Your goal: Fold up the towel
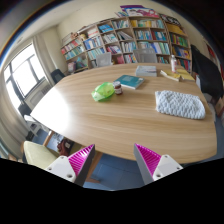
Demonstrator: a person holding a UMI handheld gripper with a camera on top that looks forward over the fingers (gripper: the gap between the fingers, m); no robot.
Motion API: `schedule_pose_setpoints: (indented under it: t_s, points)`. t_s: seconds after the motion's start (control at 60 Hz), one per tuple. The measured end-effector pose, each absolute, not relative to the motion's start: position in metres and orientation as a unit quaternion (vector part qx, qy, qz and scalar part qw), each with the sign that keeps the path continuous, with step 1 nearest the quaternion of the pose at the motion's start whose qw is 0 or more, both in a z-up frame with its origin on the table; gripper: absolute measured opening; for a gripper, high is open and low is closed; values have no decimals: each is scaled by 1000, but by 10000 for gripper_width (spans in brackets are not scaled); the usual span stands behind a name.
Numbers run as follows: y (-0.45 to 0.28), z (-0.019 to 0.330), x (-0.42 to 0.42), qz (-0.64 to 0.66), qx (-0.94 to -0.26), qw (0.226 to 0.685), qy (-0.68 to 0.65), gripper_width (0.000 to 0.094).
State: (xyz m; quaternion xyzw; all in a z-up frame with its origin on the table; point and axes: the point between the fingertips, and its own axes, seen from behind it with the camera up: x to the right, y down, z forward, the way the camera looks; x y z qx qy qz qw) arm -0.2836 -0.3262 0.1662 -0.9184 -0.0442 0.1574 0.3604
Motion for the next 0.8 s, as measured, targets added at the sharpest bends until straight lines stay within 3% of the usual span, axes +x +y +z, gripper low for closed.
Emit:
schedule_pose_setpoints:
  t_s: [0.2,0.35,0.5,0.567,0.8]
  points:
    - [-272,185,-236,100,-913,395,-19,801]
    - [-189,170,-190,70,-905,420,-10,801]
    - [-95,113,-134,0,-894,445,-41,781]
    - [-68,71,-115,-19,-905,421,-65,764]
    - [7,17,-92,-15,-915,395,-78,730]
